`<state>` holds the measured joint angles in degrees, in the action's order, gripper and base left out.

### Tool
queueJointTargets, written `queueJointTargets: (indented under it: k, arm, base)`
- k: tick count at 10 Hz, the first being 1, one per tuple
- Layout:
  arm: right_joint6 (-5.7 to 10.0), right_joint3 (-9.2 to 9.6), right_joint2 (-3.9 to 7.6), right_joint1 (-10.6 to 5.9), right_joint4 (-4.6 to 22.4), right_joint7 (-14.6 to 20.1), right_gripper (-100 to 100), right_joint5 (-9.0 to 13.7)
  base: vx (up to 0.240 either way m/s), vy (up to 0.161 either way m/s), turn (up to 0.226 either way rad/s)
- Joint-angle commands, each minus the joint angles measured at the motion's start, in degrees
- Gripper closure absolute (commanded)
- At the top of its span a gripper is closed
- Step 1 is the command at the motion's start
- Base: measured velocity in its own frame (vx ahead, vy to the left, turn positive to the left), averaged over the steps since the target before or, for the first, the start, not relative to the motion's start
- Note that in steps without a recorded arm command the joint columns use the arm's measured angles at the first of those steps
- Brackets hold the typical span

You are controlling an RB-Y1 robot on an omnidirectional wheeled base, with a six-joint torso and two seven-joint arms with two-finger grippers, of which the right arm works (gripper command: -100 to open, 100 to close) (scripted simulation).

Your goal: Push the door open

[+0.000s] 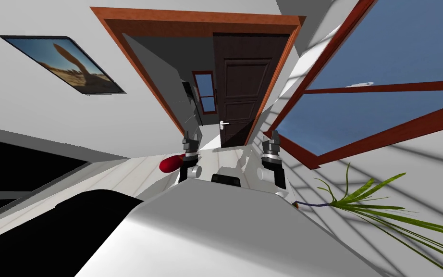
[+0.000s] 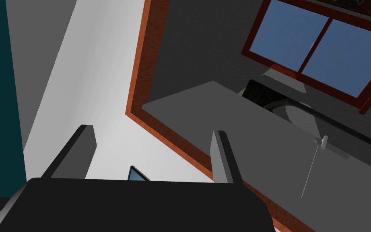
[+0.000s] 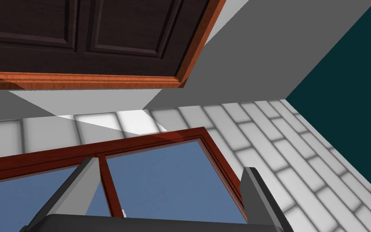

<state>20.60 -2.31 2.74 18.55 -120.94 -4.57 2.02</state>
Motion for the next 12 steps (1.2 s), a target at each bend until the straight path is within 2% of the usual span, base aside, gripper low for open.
queueJointTargets:
  k: [1, 12]
  arm:
    - [0.10, -0.18, 0.44, -1.03, 2.44, 0.61, -100, -0.09]
    - [-1.08, -0.16, 1.56, -9.12, 19.18, 3.72, -100, -1.68]
  base:
    - [0.110, 0.044, 0.066]
    - [0.105, 0.043, 0.064]
